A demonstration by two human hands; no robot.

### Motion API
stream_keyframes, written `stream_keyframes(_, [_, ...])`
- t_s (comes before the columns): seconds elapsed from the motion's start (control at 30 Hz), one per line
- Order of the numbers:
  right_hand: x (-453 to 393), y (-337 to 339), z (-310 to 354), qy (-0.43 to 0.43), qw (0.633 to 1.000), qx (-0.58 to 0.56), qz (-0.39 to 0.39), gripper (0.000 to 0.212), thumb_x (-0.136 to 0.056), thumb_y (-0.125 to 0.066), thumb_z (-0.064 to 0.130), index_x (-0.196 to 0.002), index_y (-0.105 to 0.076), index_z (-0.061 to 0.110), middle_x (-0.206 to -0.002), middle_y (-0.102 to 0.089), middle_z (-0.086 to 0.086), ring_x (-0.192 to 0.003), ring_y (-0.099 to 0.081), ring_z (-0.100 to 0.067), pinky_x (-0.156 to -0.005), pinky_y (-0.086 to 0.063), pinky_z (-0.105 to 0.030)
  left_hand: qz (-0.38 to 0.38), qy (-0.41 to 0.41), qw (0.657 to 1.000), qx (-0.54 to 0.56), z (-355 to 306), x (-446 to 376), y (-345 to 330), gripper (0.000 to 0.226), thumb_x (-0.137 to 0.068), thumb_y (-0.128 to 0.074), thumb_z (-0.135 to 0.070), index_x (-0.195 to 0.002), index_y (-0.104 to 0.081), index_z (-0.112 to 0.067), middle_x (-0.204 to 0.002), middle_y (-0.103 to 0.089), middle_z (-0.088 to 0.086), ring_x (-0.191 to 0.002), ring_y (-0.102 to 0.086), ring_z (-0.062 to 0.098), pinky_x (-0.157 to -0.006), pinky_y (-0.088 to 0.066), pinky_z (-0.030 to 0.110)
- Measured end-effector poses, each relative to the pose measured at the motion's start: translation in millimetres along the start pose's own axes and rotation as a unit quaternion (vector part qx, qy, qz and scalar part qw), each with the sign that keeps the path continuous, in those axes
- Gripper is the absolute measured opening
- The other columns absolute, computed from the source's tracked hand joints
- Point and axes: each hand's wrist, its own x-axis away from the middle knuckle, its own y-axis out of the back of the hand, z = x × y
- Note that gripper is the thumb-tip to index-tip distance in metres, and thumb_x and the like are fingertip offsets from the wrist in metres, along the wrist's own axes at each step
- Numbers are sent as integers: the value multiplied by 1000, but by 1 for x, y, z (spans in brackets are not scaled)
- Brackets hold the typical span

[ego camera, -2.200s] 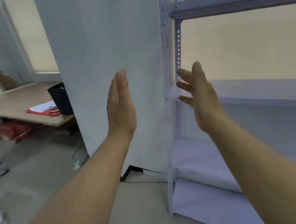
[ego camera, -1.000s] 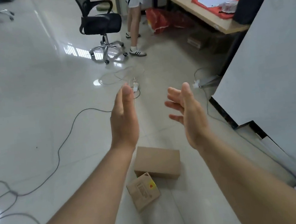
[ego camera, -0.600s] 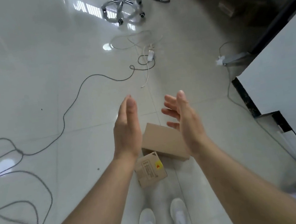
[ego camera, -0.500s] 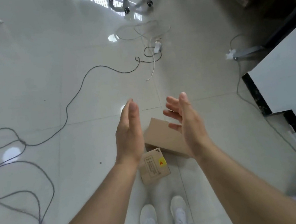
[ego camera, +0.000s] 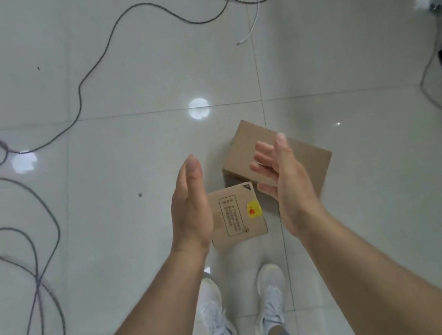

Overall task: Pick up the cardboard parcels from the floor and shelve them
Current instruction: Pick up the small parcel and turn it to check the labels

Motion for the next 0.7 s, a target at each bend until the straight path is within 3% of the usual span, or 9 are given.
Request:
stream_keyframes(0.13, [-38, -1, -43, -26, 1000, 15, -8, 60, -92, -25, 57, -134, -51, 21, -138, -54, 1, -115, -56, -7, -108, -37, -45, -26, 24, 999, 0, 50, -33, -4, 70, -91, -21, -65, -147, -36, -26, -152, -42, -3, -139, -40, 11, -117, -28, 39])
stream_keyframes(0.23, [-64, 1, -77, -49, 998, 21, -15, 61, -93, -25, 55, -136, -50, 19, -140, -52, 1, -118, -53, -7, -108, -35, -37, -45, 47, 998, -10, 90, -55, -5, 64, -95, -20, -58, -148, -35, -25, -154, -40, -4, -140, -38, 12, -118, -27, 42])
stream_keyframes(0.3, [-82, 3, -101, -61, 997, 36, -22, 59, -94, -25, 54, -134, -51, 20, -137, -54, 4, -116, -52, -6, -100, -37, -30, -50, 66, 996, -16, 116, -69, -7, 63, -96, -20, -57, -149, -33, -25, -155, -38, -6, -141, -37, 12, -118, -26, 43])
stream_keyframes(0.43, [-118, 2, -149, -74, 994, 62, -49, 51, -93, -29, 55, -120, -60, 25, -114, -63, 14, -95, -55, -1, -80, -34, -19, -40, 94, 994, -48, 168, -97, -14, 65, -95, -19, -61, -150, -29, -28, -156, -34, -7, -143, -33, 14, -119, -24, 44])
stream_keyframes(0.53, [-138, -1, -180, -78, 992, 83, -55, 41, -95, -31, 51, -119, -55, 28, -89, -54, 23, -80, -48, 8, -69, -32, -15, -29, 143, 987, -68, 196, -117, -21, 68, -91, -18, -67, -150, -27, -34, -157, -34, -3, -144, -32, 20, -120, -21, 45])
stream_keyframes(0.6, [-149, -4, -194, -80, 989, 110, -62, 40, -94, -31, 52, -114, -57, 28, -89, -54, 20, -84, -50, 2, -80, -35, -21, -23, 159, 985, -69, 207, -127, -26, 67, -92, -18, -67, -149, -30, -33, -150, -40, -6, -141, -35, 19, -118, -23, 44])
stream_keyframes(0.7, [-162, -6, -211, -82, 981, 163, -62, 57, -91, -29, 56, -130, -53, 23, -130, -57, 3, -120, -49, -17, -106, -33, -39, -12, 160, 985, -58, 215, -135, -32, 66, -94, -18, -63, -145, -39, -27, -119, -43, -9, -123, -43, 14, -115, -30, 42])
